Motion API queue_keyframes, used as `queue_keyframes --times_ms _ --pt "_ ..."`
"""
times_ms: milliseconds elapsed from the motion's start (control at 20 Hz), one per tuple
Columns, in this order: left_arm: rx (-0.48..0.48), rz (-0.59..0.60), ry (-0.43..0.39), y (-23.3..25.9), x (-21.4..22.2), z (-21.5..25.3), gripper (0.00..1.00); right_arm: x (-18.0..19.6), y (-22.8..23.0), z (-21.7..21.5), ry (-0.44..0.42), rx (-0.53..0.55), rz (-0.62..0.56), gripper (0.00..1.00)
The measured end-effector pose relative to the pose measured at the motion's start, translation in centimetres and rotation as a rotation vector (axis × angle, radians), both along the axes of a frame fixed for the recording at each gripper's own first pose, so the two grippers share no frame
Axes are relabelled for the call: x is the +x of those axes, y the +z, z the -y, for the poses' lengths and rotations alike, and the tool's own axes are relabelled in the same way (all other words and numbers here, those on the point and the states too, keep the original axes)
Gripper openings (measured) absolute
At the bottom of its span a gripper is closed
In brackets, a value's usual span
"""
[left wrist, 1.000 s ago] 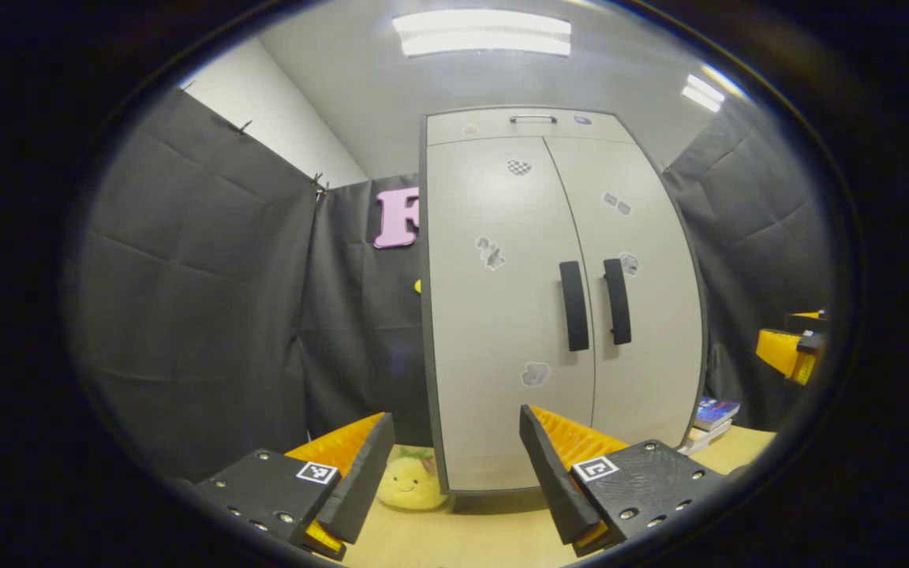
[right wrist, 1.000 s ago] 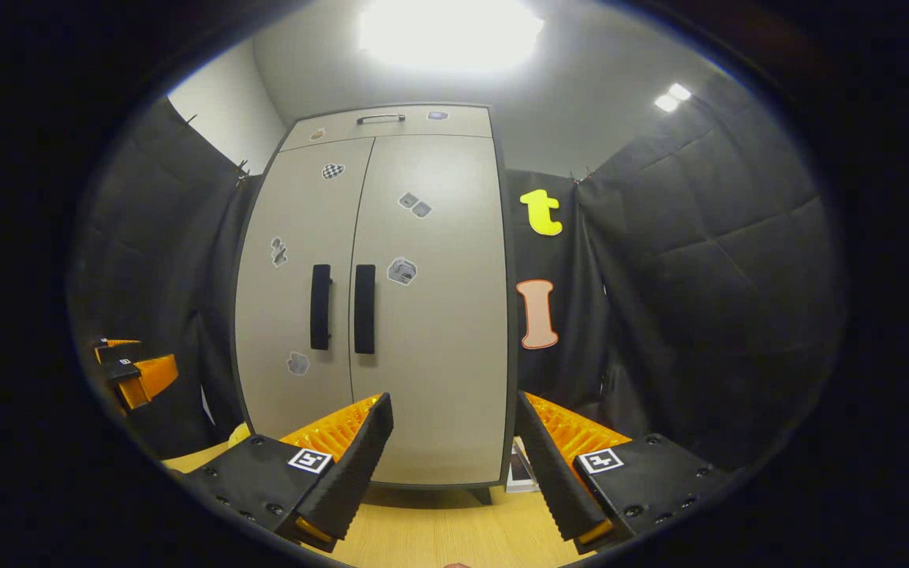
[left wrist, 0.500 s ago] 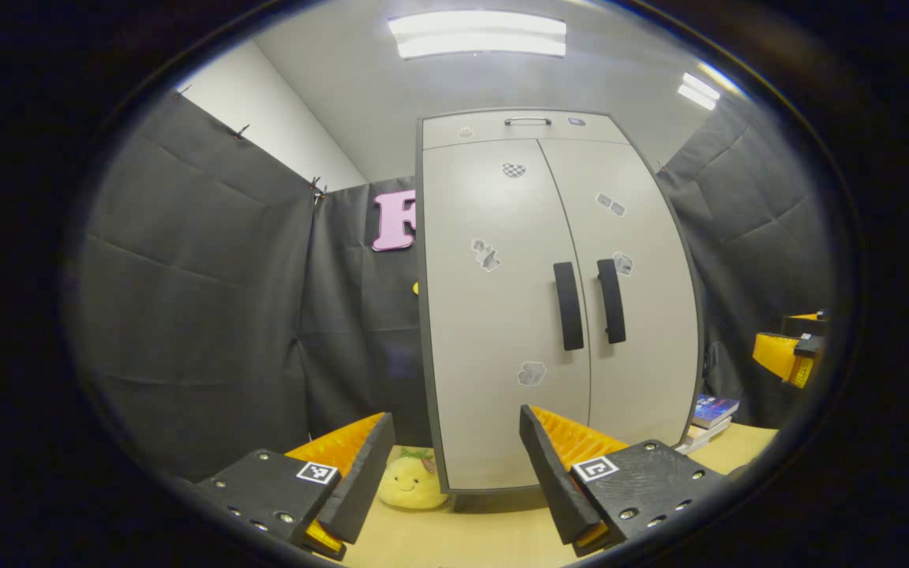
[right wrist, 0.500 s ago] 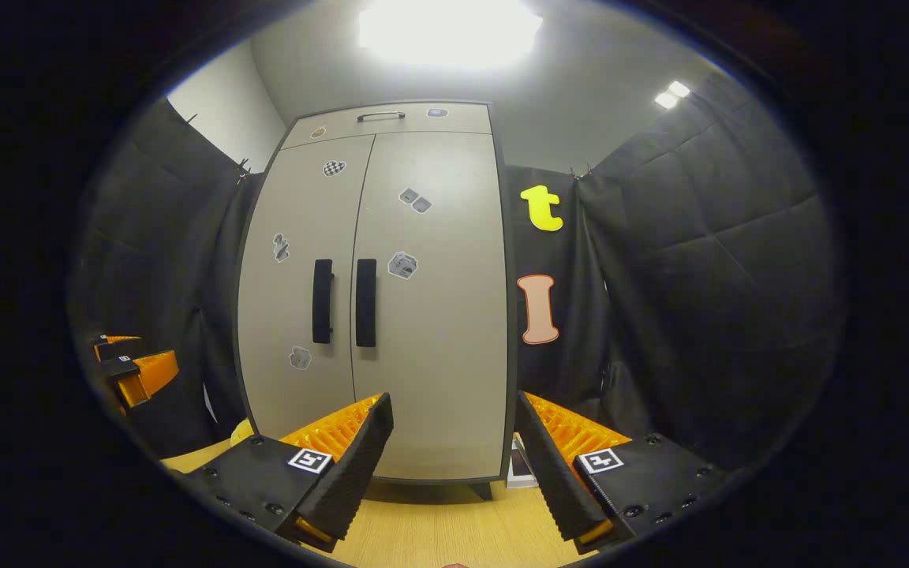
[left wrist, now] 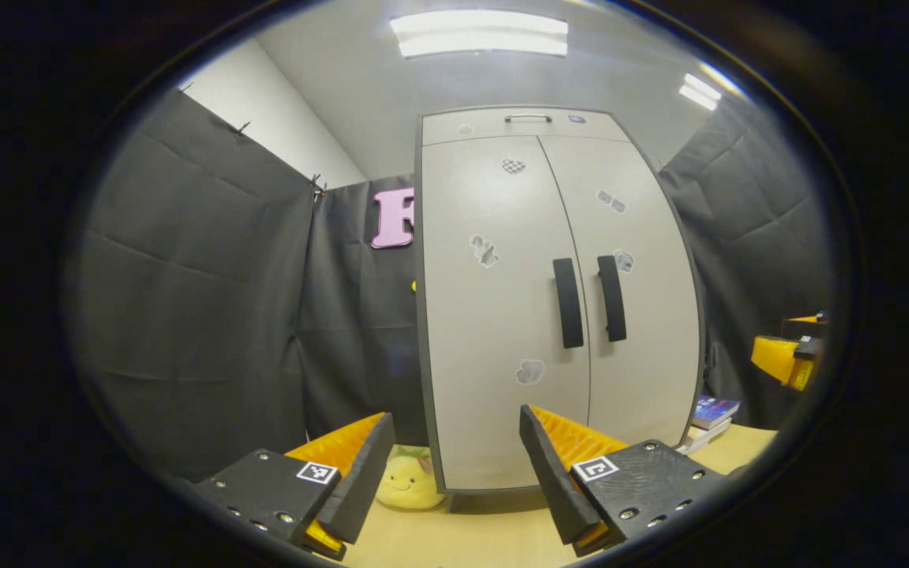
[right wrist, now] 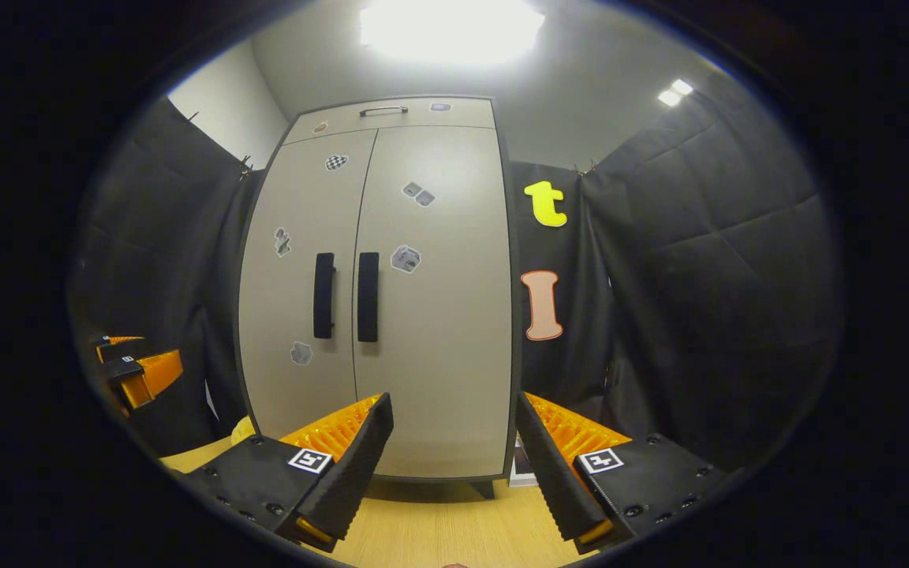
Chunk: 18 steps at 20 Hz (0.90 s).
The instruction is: Open the right door of the double-door shoe cabinet with the right hand, and open the left door with the left hand.
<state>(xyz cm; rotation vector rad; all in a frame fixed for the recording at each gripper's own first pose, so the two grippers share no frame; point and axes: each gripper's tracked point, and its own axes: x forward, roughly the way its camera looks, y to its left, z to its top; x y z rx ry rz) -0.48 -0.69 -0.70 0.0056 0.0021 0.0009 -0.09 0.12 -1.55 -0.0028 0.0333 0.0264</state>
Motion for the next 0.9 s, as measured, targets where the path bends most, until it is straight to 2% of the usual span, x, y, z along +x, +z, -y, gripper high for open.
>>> queue_keyframes --times_ms 300,650,900 --pt "0.002 -0.009 0.016 -0.7 0.2 -0.5 0.92 1.3 0.3 -0.8 0.023 0.012 -0.003 0.97" --pt "0.006 -0.032 0.061 -1.8 -0.5 -2.5 0.92 6.5 4.0 -4.0 0.090 0.089 0.033 0.97" --pt "0.017 -0.053 0.117 -2.7 -1.4 -5.1 0.92 10.3 5.7 -5.9 0.119 0.086 0.045 0.97"
